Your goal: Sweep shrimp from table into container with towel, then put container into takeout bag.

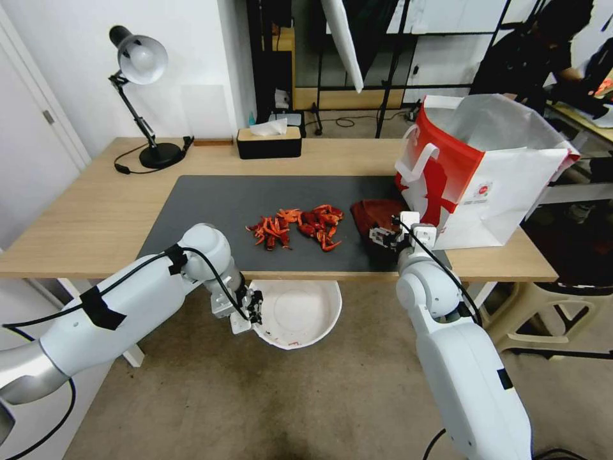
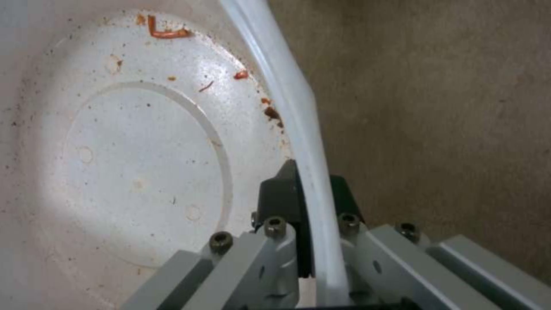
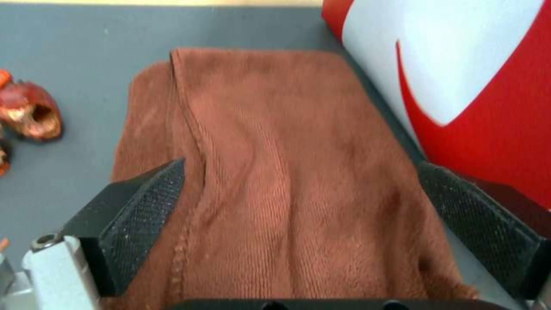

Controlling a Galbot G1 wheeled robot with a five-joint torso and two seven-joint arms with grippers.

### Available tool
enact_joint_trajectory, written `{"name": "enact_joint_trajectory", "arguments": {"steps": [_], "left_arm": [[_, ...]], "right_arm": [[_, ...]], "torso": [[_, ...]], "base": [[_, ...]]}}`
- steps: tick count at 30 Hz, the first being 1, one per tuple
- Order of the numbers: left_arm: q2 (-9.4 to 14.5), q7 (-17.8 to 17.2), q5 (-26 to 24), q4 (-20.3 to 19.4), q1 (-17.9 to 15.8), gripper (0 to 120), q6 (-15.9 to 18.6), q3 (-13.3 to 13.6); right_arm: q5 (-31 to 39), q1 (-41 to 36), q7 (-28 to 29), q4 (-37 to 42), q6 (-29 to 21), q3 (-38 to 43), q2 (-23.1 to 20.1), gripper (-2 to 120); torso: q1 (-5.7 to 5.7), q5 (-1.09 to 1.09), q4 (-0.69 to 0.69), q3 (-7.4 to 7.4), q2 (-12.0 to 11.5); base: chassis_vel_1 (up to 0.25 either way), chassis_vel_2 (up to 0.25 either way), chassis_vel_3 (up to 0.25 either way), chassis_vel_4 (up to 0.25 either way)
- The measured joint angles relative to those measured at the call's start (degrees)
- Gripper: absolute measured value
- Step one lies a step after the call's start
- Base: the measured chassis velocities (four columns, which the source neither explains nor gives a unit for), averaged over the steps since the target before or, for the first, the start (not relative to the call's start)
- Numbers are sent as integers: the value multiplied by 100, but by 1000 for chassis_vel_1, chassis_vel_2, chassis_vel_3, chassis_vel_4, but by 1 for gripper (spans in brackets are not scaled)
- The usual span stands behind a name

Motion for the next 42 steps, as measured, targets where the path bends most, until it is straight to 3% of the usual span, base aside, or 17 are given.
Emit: {"name": "enact_joint_trajectory", "arguments": {"steps": [3,8,11,19,22,30,42], "left_arm": [[6,-15,-10,1,3,0,0,-7],[42,-48,-25,-3,13,0,1,-21],[78,-105,-39,-8,34,0,-4,-26],[86,-220,-45,-6,58,0,-37,-39],[105,-282,-45,3,69,0,-61,-51],[131,-382,-46,35,106,0,-110,-91],[86,-491,-31,136,114,0,-159,-112]], "right_arm": [[50,9,-10,-41,-44,5,8,99],[153,9,-11,-47,-102,13,28,86],[194,4,18,-62,-107,15,47,71],[268,3,100,-77,-105,3,81,45],[307,10,153,-82,-103,-3,94,30],[436,8,209,-69,-95,23,89,5],[850,162,-138,91,304,149,-192,5]], "torso": [[0,0,0,0,0],[0,0,0,0,0],[0,0,0,0,0],[-1,-1,0,-1,0],[0,-1,0,-1,0],[0,0,1,-1,0],[0,0,0,0,0]], "base": [[0,0,0,0],[0,0,0,0],[0,0,0,0],[0,0,0,0],[0,0,0,0],[0,0,0,0],[0,0,0,0]]}}
